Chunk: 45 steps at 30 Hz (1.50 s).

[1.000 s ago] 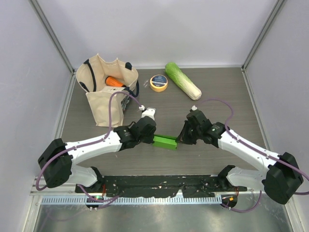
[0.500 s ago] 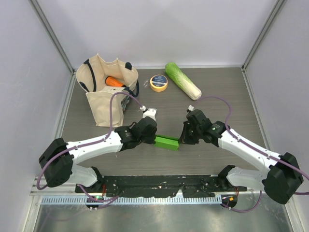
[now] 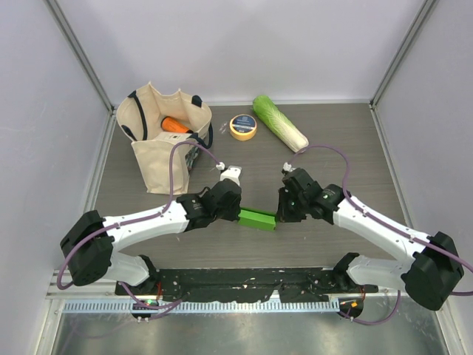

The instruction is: Fold the paper box

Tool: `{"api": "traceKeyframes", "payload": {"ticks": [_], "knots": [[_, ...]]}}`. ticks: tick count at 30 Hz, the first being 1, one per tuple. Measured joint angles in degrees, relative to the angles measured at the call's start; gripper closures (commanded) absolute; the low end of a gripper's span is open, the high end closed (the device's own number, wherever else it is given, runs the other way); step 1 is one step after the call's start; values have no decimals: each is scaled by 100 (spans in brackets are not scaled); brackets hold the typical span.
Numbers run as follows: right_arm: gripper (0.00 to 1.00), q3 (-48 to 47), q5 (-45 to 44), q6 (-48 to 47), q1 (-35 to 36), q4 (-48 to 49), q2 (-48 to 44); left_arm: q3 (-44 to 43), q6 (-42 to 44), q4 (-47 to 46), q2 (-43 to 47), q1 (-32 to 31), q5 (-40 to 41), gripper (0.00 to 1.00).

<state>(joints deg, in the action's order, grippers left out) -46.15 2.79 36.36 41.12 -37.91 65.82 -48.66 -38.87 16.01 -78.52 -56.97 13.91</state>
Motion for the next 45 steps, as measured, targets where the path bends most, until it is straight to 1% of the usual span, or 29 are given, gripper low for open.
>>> {"api": "traceKeyframes", "payload": {"ticks": [1, 3, 4, 7, 10, 13, 16, 21, 26, 30, 36, 39, 43, 45], "knots": [[62, 0, -11, -20, 2, -11, -11, 0, -2, 2, 0, -2, 0, 100], [50, 0, -17, -85, 4, -74, -68, 0, -11, 2, 0, -9, 2, 100], [42, -4, -31, -149, 7, -107, -120, 0, -15, 0, 0, -11, 2, 100], [34, -76, -33, -413, 7, -120, -341, -2, -17, 2, 0, -31, 7, 100], [33, -144, -17, -811, 9, 20, -588, -2, -17, 0, 0, -44, 7, 100], [32, -153, -39, -1331, 107, 400, -730, -2, -17, 2, 0, -50, 11, 100], [32, -9, -339, -1950, 555, 1071, -800, -2, -20, 0, 0, -70, 13, 100], [32, 621, -892, -3145, 1569, 2079, -874, -2, -20, 0, 0, -81, 20, 100], [33, 981, -1084, -3971, 1980, 2420, -868, -2, -20, 0, 0, -83, 28, 100], [33, 1014, -1276, -4317, 2245, 2647, -763, -2, -20, 0, 0, -85, 26, 100], [33, 1075, -1873, -4638, 2673, 2809, -238, 0, -20, -2, 0, -90, 28, 100], [34, 1147, -2114, -4721, 2763, 2850, -92, 0, -20, -4, 2, -90, 28, 100], [39, 1156, -2472, -4833, 2881, 2973, 155, 7, -22, -11, 7, -90, 24, 100], [44, 1158, -2686, -4874, 2946, 3056, 310, 17, -24, -17, 17, -92, 24, 100]]}}
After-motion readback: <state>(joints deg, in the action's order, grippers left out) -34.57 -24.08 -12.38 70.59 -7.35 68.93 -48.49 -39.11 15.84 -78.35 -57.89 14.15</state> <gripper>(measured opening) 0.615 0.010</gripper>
